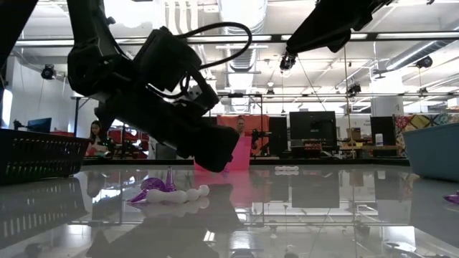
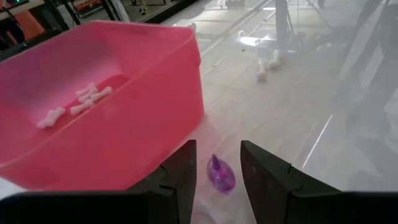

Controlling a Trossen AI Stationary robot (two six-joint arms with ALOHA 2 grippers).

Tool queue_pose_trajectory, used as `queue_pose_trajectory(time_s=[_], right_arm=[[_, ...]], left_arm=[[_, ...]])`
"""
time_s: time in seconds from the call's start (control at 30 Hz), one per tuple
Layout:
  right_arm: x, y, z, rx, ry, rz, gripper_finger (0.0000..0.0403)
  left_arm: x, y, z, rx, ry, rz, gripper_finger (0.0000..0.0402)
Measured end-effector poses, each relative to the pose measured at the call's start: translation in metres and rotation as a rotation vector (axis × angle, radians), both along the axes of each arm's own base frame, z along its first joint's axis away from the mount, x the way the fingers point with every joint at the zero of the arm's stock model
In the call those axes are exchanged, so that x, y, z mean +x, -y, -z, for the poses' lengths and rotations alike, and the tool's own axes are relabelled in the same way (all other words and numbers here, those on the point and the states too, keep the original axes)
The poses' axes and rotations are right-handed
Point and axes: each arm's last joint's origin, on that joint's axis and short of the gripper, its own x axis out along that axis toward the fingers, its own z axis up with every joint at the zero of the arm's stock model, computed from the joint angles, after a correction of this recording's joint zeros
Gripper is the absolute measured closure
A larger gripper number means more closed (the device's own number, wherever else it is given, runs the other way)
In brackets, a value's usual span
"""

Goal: Sort Halloween decoration
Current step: Put the witch hat toy into the blue bin

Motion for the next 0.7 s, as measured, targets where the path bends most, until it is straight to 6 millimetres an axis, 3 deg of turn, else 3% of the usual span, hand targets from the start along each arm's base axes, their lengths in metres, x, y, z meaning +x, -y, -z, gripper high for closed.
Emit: queue_pose_trajectory(time_s=[0.2, 0.47, 0.7], right_arm=[[-0.0005, 0.0002, 0.0013, -0.003, -0.004, -0.001, 0.0323], [-0.0015, 0.0006, 0.0042, -0.004, -0.012, 0.001, 0.0323], [-0.0014, 0.0006, 0.0041, -0.004, -0.011, 0.001, 0.0323]], left_arm=[[0.0004, -0.0008, -0.0002, -0.001, 0.004, -0.003, 0.0302], [0.0031, -0.0042, 0.0093, -0.038, 0.008, -0.016, 0.0338], [0.0079, -0.0036, 0.0060, -0.032, 0.016, -0.011, 0.0378]])
